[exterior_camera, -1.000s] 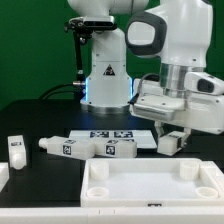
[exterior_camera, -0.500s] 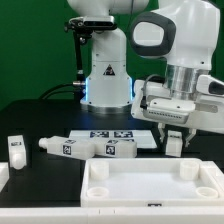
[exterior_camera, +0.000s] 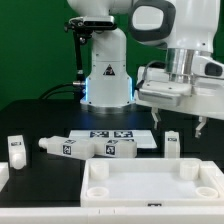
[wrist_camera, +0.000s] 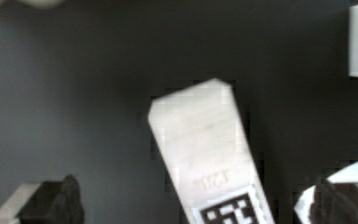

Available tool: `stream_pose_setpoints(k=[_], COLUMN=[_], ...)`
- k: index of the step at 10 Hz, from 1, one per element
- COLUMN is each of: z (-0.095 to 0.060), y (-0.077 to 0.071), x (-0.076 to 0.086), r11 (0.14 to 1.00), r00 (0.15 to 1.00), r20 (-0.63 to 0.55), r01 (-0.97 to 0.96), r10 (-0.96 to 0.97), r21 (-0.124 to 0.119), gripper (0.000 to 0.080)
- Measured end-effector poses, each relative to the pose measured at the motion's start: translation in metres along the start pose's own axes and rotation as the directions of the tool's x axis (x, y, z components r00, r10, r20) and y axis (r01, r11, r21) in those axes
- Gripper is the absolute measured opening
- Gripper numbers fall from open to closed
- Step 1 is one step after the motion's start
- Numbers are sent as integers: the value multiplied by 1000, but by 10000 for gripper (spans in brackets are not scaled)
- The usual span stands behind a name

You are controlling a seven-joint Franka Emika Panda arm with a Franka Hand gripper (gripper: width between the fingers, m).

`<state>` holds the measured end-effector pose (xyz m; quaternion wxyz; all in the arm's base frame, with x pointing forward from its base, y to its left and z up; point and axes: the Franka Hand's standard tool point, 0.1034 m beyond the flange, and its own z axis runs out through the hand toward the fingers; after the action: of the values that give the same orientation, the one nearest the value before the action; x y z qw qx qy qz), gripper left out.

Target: Assemble desk

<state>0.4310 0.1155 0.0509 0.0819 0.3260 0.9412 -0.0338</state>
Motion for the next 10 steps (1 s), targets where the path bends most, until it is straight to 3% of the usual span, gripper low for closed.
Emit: stream_pose_setpoints(k=[1, 3, 6, 8, 9, 10], z=[-2, -5, -5, -4, -2, -2], y=[6, 20, 19, 19, 18, 19], x=[-4, -6, -5, -6, -8, -7], r11=[981, 917, 838, 729, 594, 378], r00=[981, 917, 838, 729, 594, 378], r20=[11, 16, 9, 0, -9, -16], r01=[-194, -399, -545, -684, -805, -926], r10=[194, 399, 545, 684, 805, 926], r21=[2, -21, -18, -16, -11, 1], gripper=[646, 649, 649, 649, 649, 649])
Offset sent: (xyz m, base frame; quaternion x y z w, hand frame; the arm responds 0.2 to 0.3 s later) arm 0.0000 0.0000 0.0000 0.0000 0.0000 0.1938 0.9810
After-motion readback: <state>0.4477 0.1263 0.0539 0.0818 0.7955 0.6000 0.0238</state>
